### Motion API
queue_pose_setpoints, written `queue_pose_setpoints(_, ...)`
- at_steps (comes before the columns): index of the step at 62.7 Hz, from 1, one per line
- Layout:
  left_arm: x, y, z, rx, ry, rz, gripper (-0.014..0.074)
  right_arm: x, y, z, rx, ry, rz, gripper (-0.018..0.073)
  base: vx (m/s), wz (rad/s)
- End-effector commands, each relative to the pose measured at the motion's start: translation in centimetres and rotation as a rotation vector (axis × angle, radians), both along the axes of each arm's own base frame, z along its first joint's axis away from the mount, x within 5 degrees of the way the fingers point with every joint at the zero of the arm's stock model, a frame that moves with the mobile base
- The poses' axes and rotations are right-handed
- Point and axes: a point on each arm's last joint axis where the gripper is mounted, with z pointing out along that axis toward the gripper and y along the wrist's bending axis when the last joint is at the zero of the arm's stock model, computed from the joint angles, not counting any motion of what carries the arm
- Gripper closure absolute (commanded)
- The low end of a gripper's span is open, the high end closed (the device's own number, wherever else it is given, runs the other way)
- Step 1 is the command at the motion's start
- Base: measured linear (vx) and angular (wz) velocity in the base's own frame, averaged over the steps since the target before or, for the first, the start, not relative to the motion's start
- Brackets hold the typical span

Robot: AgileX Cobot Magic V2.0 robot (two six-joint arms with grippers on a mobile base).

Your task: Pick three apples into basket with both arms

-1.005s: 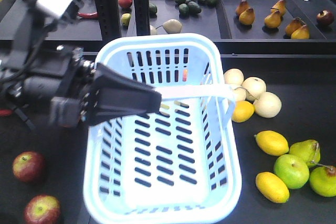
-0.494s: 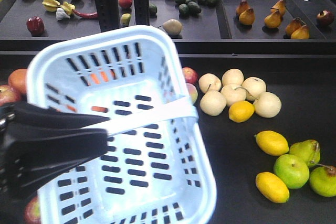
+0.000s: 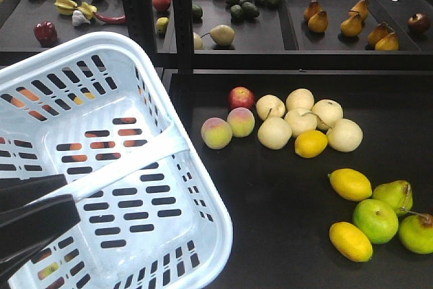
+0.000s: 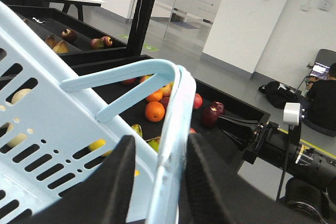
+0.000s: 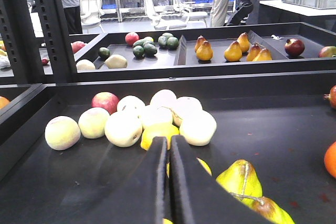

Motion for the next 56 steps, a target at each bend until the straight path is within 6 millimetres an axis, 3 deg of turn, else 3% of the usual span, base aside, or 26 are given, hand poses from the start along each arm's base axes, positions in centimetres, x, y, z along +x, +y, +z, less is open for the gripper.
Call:
queue_pose_setpoints(1, 0.05, 0.26, 0.88, -0.008, -0.027, 0.038, 0.0604, 0.07, 0.02, 0.19, -0.007, -0.059, 0.000, 0.0564, 0.00, 0.00)
queue_pose_setpoints(56, 0.06, 0.27, 0.89, -0.009, -0.027, 0.040, 0.0603, 0.07, 0.02, 0.19, -0.007, -0.059, 0.000, 0.0564, 0.00, 0.00)
